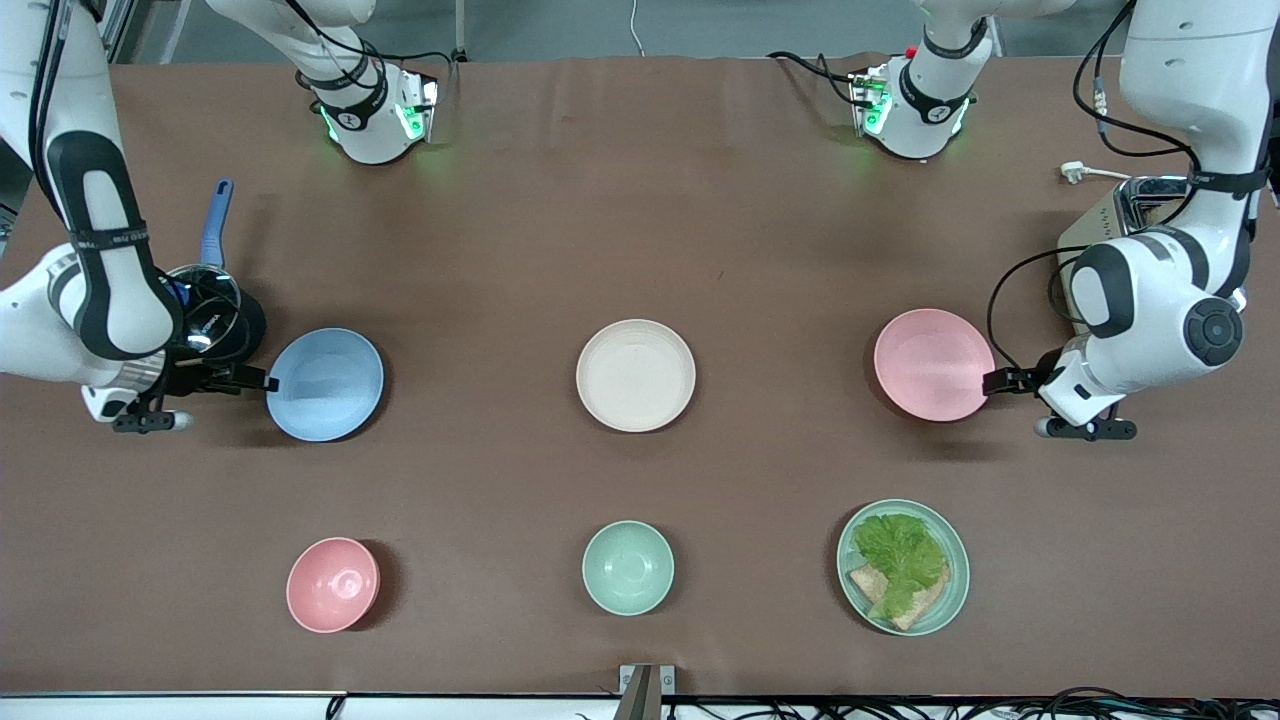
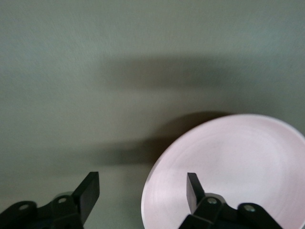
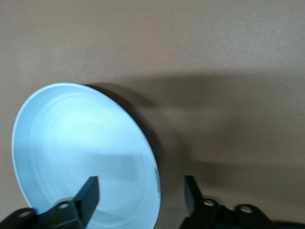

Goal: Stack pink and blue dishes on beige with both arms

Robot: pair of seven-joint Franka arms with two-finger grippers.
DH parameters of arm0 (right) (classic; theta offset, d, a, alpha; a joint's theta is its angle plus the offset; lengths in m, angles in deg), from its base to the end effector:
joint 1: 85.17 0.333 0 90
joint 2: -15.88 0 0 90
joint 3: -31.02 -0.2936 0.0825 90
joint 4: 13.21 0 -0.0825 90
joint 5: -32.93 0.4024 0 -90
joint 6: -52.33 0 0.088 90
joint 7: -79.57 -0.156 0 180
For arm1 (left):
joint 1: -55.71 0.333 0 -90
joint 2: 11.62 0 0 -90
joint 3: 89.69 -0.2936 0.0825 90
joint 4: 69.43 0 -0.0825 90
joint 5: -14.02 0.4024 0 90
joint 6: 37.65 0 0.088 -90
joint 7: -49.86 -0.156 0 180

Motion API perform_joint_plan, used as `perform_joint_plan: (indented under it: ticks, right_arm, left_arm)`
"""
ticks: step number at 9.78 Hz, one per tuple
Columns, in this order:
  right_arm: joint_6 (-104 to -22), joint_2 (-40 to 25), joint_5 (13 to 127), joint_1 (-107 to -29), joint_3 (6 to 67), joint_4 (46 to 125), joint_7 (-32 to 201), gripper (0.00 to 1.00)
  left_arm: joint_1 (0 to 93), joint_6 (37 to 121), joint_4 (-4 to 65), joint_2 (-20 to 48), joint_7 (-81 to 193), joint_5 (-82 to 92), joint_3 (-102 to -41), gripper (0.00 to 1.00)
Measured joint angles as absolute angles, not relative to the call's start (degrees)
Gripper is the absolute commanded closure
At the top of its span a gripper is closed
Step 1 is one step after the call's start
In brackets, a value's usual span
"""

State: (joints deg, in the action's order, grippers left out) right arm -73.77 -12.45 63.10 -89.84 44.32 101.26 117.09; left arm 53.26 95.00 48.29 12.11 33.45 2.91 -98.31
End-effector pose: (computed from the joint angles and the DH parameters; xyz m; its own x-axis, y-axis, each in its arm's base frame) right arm 0.5515 -0.1482 0.1166 0.9948 0.0010 -0.1018 -0.0344 -0.9377 -0.3456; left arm 0.5710 0.0555 0.1404 0.9908 -0.0508 -0.1253 -0.0382 -0.9942 0.1008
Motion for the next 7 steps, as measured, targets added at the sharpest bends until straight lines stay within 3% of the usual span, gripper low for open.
perform_joint_plan:
  ticks: [2,4,5,6,7]
  right_arm:
    - [-75.27,-13.21,63.41,-89.84,44.33,102.32,117.77,0.47]
    - [-75.56,-13.33,63.43,-89.85,44.34,103.01,118.38,0.73]
    - [-75.56,-13.38,63.45,-89.85,44.34,103.12,118.41,0.89]
    - [-75.56,-13.53,63.49,-89.85,44.34,103.24,118.43,0.99]
    - [-75.56,-13.69,63.58,-89.85,44.34,103.24,118.43,0.99]
  left_arm:
    - [53.79,94.97,49.55,12.34,30.21,-1.21,-98.32,0.37]
    - [53.79,94.98,50.12,14.0,25.85,-7.39,-98.31,0.46]
    - [53.88,94.98,50.15,14.8,24.29,-8.7,-98.31,0.62]
    - [54.11,94.97,50.16,15.31,23.72,-9.13,-98.31,0.8]
    - [54.28,94.97,50.16,15.51,23.38,-9.38,-98.32,0.95]
